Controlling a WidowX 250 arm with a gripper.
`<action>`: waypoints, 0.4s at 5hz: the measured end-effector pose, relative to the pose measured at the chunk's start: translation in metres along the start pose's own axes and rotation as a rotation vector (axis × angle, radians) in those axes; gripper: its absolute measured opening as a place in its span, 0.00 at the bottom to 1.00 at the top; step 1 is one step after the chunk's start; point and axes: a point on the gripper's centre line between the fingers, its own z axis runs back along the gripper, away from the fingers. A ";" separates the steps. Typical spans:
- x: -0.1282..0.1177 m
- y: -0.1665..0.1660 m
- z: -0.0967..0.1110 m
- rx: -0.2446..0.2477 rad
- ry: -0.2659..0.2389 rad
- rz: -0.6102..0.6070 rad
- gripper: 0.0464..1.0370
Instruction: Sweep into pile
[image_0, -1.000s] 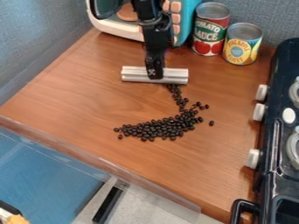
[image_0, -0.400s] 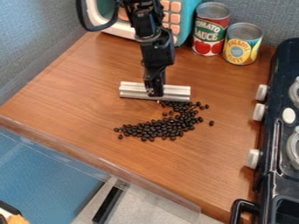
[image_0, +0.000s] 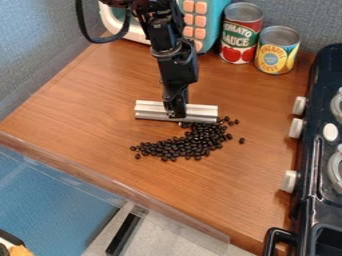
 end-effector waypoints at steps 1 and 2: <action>0.001 -0.003 0.001 -0.005 -0.011 0.014 0.30; 0.005 -0.003 0.003 -0.020 -0.037 0.051 0.30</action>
